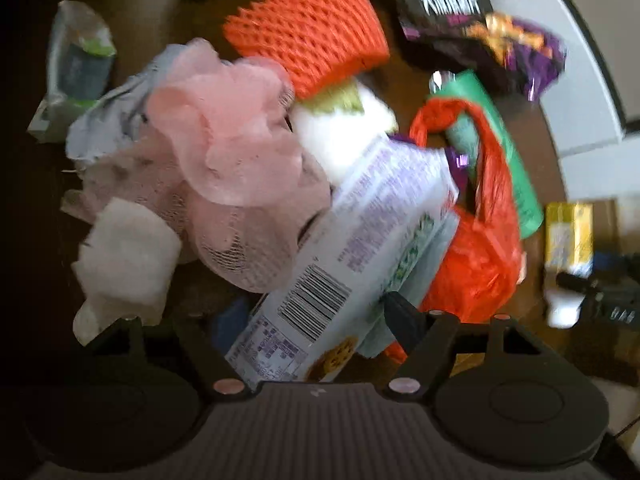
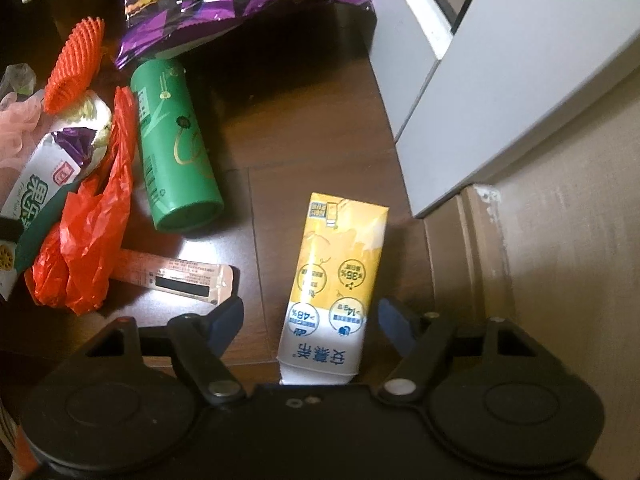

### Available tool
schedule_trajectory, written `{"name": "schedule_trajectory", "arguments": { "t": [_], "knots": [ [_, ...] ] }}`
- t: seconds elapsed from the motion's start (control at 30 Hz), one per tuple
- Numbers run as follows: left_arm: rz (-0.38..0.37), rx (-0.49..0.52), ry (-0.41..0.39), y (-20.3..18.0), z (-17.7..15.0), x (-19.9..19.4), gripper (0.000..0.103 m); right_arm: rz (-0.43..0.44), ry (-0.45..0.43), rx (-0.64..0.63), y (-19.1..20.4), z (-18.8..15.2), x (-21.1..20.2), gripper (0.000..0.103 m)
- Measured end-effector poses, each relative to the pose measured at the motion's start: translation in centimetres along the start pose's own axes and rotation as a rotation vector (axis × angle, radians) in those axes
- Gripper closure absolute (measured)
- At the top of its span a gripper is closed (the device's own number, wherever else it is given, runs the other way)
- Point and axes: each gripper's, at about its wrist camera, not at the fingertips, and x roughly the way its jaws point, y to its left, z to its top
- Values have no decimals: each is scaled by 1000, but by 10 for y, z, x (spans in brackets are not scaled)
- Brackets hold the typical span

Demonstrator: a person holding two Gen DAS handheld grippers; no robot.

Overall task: Collect trash
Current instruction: 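Grasp the white-green biscuit box with left tool while right tool grasps yellow juice carton, then lift both held items over the green wastebasket and open both tools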

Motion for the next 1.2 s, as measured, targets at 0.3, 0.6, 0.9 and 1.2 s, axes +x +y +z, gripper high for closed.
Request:
{"name": "schedule_trajectory", "arguments": {
  "t": [0.3,0.6,0.9,1.2],
  "knots": [
    [54,12,23,-9,-10,12,43,-52,36,-9,3,3,15,58],
    [104,17,-5,-25,-22,-19,51,-80,-4,-6,5,-5,-12,60],
    [70,-64,-115,-36,-25,-96,54,-22,-113,-7,14,2,-74,60],
    [83,-77,-402,-66,-23,-202,54,89,-377,-112,44,47,-174,60]
  ]
}}
